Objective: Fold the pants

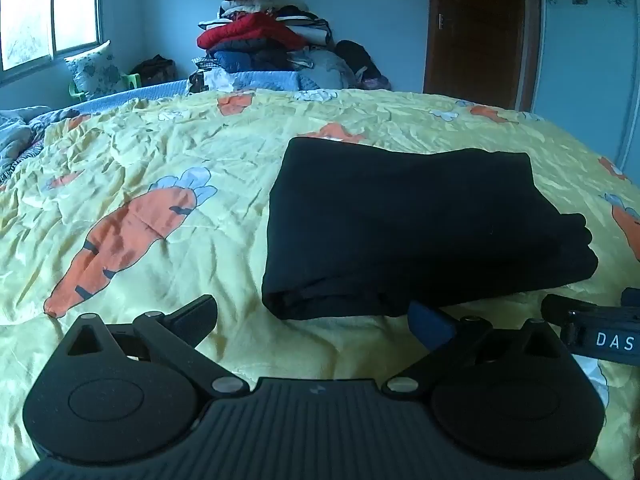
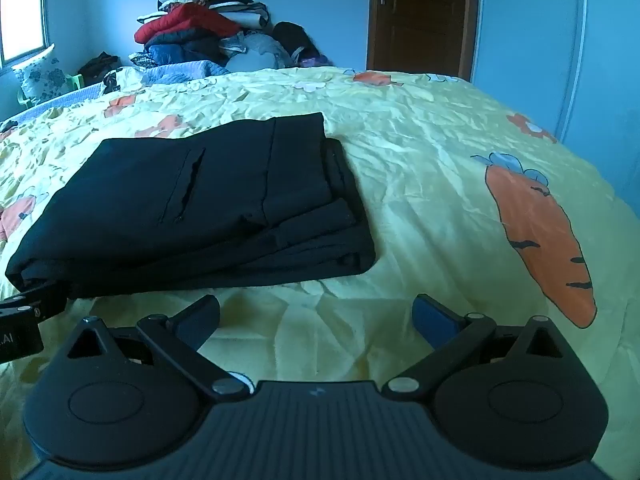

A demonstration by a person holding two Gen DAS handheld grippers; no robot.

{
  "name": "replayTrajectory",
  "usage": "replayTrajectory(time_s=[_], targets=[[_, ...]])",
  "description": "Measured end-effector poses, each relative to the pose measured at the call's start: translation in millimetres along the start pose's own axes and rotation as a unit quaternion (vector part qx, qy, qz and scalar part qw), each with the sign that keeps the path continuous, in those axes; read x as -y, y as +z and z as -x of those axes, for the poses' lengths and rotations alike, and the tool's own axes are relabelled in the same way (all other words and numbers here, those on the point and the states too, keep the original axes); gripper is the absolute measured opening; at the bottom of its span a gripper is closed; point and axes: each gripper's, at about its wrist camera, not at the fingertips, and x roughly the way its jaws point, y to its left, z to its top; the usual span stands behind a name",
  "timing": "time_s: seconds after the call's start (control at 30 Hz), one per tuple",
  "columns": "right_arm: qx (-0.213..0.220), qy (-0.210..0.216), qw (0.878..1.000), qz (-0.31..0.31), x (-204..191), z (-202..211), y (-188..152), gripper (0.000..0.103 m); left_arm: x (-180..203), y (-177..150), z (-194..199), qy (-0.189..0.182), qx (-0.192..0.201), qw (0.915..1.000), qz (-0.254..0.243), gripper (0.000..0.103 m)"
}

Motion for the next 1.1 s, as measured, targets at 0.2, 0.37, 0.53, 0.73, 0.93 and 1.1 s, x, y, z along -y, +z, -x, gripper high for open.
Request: replayTrajectory(time_s=[0.2,0.37,0.53,0.73,0.93,1.1], targets=[[-0.003,0.0,1.0,0.002,-2,0,0,0.103,4,-3,10,0.012,0.024,0.9995,-0.013,0.103],[0.004,0.002,1.0,-0.002,-4,5,-3,0.103,3,1,2,0.012,0.008,0.9999,-0.008,0.103],[0.004,0.004,1.0,-0.003,-3,2,-1,0.103,3,0,1,0.011,0.007,0.9999,-0.008,0.103],[0.004,0.004,1.0,-0.003,-3,2,-1,0.103,4,0,1,0.011,0.007,0.9999,-0.007,0.103],[0.004,0.005,1.0,-0.002,-4,1,-2,0.103,4,-1,2,0.01,0.008,0.9999,-0.007,0.103],[0.005,0.005,1.0,-0.002,-4,1,-2,0.103,4,0,2,0.01,0.007,0.9999,-0.007,0.103]])
